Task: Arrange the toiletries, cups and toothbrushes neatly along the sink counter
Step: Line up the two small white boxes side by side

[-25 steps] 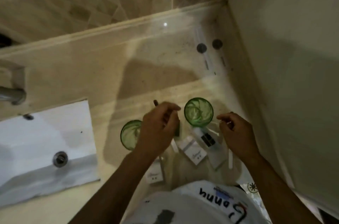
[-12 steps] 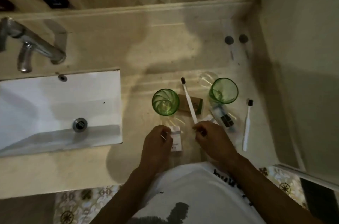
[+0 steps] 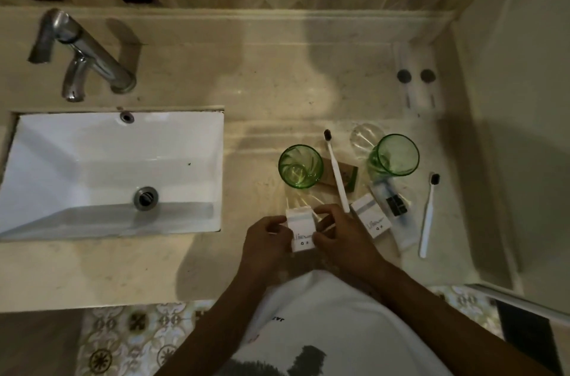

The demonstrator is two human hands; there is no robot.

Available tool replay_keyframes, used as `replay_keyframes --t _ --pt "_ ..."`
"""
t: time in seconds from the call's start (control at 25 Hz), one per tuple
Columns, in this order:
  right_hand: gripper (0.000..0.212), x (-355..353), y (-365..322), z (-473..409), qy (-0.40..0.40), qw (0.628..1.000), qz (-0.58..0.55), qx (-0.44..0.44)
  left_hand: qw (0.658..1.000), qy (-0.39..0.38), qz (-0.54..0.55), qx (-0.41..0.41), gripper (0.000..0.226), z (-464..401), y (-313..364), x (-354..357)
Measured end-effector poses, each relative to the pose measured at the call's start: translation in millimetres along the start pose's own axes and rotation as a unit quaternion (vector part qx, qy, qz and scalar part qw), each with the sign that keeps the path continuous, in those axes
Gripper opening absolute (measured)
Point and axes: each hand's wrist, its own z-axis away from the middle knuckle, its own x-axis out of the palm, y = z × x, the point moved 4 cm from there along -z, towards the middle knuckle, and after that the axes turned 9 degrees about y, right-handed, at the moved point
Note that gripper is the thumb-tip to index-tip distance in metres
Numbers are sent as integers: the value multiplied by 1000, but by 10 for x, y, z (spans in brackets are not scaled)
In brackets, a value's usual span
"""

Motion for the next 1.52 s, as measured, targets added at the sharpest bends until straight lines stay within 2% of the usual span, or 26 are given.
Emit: replay_keyframes --t 0.28,0.44,0.64,0.88,1.08,1.28,1.4,1.52 --pt "25 -536 -190 128 63 991 -120 4 992 -96 77 34 41 422 547 -79" --pt "23 -880 -351 53 93 978 -189 -9 987 -98 84 97 40 409 965 4" --pt "10 -1270 -415 -356 165 973 -160 -12 983 -101 78 129 19 108 1567 254" --pt "16 -1622 -482 -957 205 966 -153 -23 986 -87 91 114 22 -417 2105 722" --pt "22 -1864 -372 -1753 224 971 -39 -73 989 -79 59 106 23 -959 2508 1286" --pt "34 -2000 -117 -2606 218 975 -9 -37 993 -65 62 75 18 -1514 2823 1860" --pt "37 -1999 -54 -2871 221 974 -9 -46 994 -50 60 79 15 -1771 2988 2012" --pt "34 -1976 -12 -3075 233 970 -29 -68 995 -37 33 85 21 -1953 3113 2103"
